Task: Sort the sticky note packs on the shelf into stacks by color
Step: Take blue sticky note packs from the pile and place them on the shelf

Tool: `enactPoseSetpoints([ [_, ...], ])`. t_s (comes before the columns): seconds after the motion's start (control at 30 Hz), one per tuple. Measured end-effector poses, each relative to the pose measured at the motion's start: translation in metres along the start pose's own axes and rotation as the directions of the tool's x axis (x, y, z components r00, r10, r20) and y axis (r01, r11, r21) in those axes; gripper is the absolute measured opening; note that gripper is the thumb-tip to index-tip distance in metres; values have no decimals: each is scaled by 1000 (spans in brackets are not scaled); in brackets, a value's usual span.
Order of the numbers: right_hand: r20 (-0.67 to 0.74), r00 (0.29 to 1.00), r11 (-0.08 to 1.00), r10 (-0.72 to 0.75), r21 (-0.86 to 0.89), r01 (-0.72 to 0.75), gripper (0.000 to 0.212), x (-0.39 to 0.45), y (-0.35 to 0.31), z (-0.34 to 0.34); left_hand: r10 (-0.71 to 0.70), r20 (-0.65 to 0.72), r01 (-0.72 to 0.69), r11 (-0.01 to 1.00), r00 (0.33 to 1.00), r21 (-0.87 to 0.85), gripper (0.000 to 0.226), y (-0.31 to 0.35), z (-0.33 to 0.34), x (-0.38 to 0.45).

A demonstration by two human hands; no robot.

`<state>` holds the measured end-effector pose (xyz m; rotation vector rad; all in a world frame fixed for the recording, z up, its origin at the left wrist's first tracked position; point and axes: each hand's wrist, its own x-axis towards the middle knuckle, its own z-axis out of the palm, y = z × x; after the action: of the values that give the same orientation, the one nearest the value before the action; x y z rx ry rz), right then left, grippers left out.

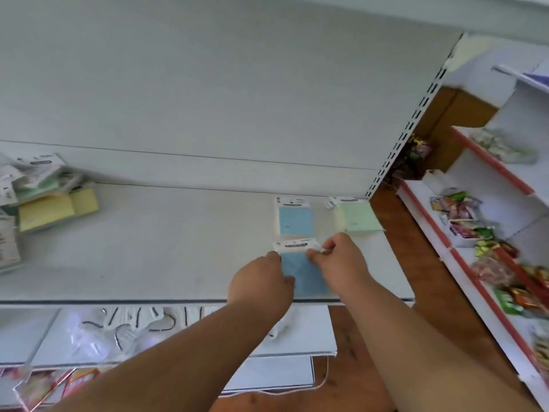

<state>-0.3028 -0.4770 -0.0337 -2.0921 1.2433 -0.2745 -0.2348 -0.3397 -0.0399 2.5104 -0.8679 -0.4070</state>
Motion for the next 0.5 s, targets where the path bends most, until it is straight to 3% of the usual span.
enactPoseSetpoints([
  [0.13, 16, 993, 988, -119, -95, 120, 26, 4, 11, -1, -22, 4, 22, 996, 1000, 92, 30, 11, 13, 2],
  [0.23, 31, 991, 973, -131, -186, 134, 26, 10, 14, 0, -21, 3, 21, 995, 1000, 100, 32, 17, 15, 5],
  [0.37, -24, 984, 928, -176, -336, 158, 25, 7, 8, 1, -38, -35, 39, 999, 999, 35, 28, 16, 17, 5],
  [0.5, -8, 942, 897, -336, -309, 317, 14, -5, -14, 10, -73, -105, 69, 997, 992, -46, 27, -4, 7, -5],
])
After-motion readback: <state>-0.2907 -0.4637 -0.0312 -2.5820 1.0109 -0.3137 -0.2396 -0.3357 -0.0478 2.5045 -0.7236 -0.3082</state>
